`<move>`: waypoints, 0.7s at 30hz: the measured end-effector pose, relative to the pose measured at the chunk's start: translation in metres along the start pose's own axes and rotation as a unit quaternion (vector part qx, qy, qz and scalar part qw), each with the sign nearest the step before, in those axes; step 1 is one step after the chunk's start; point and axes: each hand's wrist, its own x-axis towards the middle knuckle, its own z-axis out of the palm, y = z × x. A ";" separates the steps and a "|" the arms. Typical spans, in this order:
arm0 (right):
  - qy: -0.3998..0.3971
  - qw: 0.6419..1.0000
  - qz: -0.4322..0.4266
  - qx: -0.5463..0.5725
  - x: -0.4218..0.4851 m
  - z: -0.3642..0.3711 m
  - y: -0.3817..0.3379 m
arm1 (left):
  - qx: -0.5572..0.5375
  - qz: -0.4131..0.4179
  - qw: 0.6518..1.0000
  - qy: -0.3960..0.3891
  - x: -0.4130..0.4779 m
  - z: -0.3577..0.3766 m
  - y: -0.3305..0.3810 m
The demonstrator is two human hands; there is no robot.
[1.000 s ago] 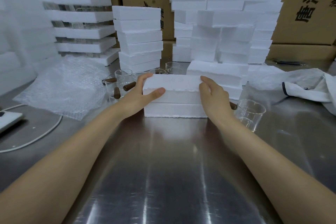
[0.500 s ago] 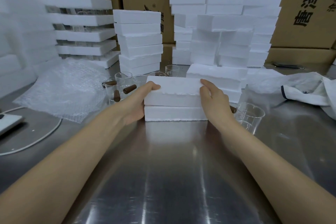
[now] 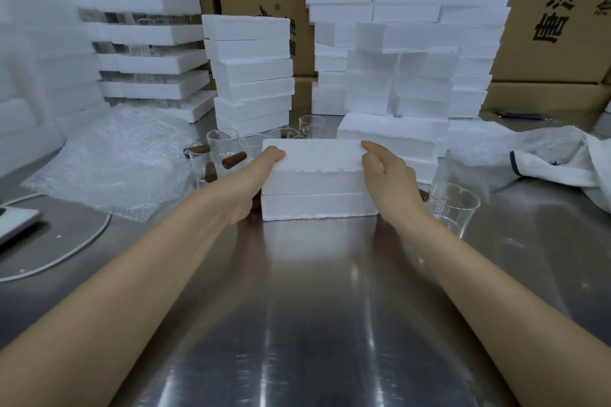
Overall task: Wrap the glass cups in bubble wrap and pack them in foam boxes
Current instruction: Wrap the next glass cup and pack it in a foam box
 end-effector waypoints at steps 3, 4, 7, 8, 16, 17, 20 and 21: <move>0.012 1.000 0.009 0.000 0.000 0.001 -0.001 | 0.001 0.010 1.000 0.019 0.001 -0.002 -0.001; 0.015 1.000 0.008 -0.001 0.000 0.001 -0.001 | 0.008 0.017 0.999 0.027 0.002 -0.003 -0.001; 0.017 1.000 0.011 0.006 -0.001 0.002 0.000 | 0.033 0.030 0.999 0.002 0.002 -0.008 -0.001; 0.018 1.000 0.012 0.012 0.000 0.002 0.000 | 0.033 0.029 0.999 -0.018 0.001 -0.010 0.000; 0.031 0.998 0.000 0.052 0.002 0.009 0.008 | -0.089 -0.033 0.987 -0.130 -0.003 -0.018 0.010; 0.033 0.998 -0.002 0.056 0.002 0.009 0.009 | -0.090 -0.036 0.986 -0.132 -0.004 -0.018 0.011; 0.024 0.998 -0.023 0.052 0.002 0.009 0.009 | -0.096 -0.032 0.985 -0.137 -0.007 -0.020 0.012; 0.020 0.998 -0.034 0.055 0.001 0.010 0.010 | -0.096 -0.027 0.985 -0.137 -0.008 -0.021 0.013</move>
